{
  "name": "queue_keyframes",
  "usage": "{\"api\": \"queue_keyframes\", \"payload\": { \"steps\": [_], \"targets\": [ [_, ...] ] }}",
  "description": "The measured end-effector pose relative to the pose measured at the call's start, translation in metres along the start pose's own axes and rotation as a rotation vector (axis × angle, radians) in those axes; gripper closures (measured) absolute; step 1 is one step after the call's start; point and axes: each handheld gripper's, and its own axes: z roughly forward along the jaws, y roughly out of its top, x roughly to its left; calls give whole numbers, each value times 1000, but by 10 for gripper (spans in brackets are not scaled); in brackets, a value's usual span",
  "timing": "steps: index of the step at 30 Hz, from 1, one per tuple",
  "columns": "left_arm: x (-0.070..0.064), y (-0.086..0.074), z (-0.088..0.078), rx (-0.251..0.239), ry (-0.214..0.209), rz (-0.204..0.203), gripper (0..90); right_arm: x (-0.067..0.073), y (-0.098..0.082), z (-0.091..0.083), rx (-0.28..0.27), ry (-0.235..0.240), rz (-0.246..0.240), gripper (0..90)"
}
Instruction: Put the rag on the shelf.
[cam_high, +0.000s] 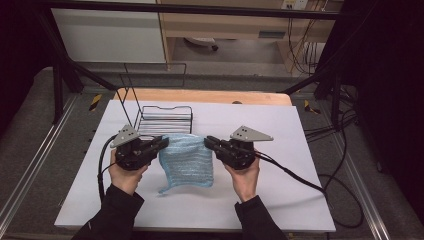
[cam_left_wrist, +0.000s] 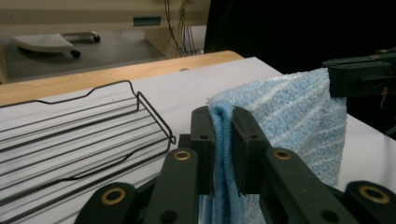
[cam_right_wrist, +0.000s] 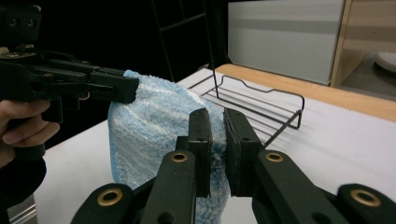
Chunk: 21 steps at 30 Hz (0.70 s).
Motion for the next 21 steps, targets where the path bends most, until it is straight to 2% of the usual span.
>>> {"api": "queue_keyframes", "payload": {
  "steps": [12, 21],
  "targets": [
    [5, 21, -18, -97, 7, -2, 799, 14, 25, 2, -88, -9, -44, 825],
    [9, 37, -30, -169, 32, 12, 800, 23, 44, 8, -146, -20, -77, 826]
  ]
}}
